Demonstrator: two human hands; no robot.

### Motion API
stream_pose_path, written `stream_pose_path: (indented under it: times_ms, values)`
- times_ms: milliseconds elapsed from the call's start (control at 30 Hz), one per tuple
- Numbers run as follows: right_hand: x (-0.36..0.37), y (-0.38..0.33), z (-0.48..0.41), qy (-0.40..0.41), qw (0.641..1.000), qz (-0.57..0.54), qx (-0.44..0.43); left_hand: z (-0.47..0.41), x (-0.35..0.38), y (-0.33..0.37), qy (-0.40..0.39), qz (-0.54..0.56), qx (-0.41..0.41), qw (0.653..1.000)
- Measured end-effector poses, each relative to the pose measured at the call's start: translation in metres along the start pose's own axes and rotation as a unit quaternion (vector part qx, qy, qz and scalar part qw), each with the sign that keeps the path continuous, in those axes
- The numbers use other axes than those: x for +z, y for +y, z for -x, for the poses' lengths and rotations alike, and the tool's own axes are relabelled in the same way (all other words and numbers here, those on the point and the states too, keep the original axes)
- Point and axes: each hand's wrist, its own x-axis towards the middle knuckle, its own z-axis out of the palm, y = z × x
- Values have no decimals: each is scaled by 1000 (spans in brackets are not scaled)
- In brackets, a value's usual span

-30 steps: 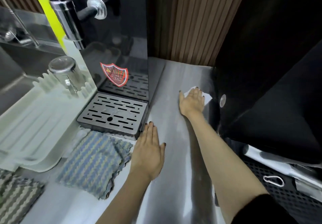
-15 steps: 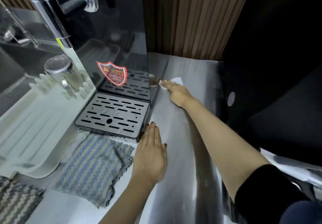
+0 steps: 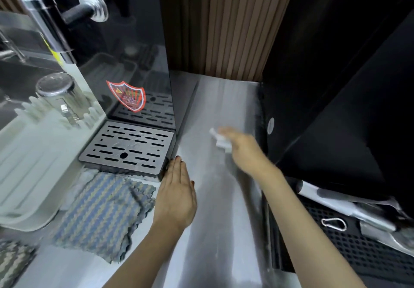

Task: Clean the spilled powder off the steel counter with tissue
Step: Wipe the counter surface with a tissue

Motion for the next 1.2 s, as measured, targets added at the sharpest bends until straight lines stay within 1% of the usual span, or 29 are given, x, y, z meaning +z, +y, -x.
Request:
stream_pose_path:
  times_ms: [67,100,133,167,200,267,333,400,500,633,800,867,967,1033,1067,1133,1200]
  values:
    - [-10,8,-43,98,993,11,64,0,-1,0,-7,2,-5,1000]
    - [-8,18,-67,124,987,30,100,-1,-1,0,-9,0,-6,1000]
    - [-2,26,-87,133,980,47,142,-1,-1,0,-9,-1,-4,1000]
    - [6,34,-101,124,976,69,167,0,-1,0,-7,0,-1,1000]
    - [15,40,-112,120,974,67,178,1,0,-1,-6,0,1,1000]
    - [30,45,-127,102,979,120,132,0,2,-2,0,4,4,1000]
    - [34,42,-133,53,985,145,81,-2,1,-3,3,12,4,1000]
    - [36,39,-123,-4,988,145,47,0,-1,-4,7,14,17,1000]
    - [45,38,-81,-65,993,96,-14,0,-2,-5,19,32,26,999]
    - [47,32,-9,-105,994,17,-23,-1,-4,-4,14,53,18,998]
    - [46,27,82,-203,976,60,-47,2,-1,-5,-1,44,17,999]
    - [38,21,92,-173,983,45,-41,1,1,-4,1,37,18,999]
    - [21,5,52,-34,999,26,-16,-1,2,-4,7,29,21,999]
    - [14,9,3,38,999,19,23,-1,2,-4,11,28,23,999]
    - [12,16,-20,48,997,36,46,-1,1,-3,9,32,20,999]
    - [16,32,-51,43,987,103,118,0,-2,-2,3,47,14,999]
    - [25,42,-60,60,975,183,111,0,-3,-2,2,58,11,998]
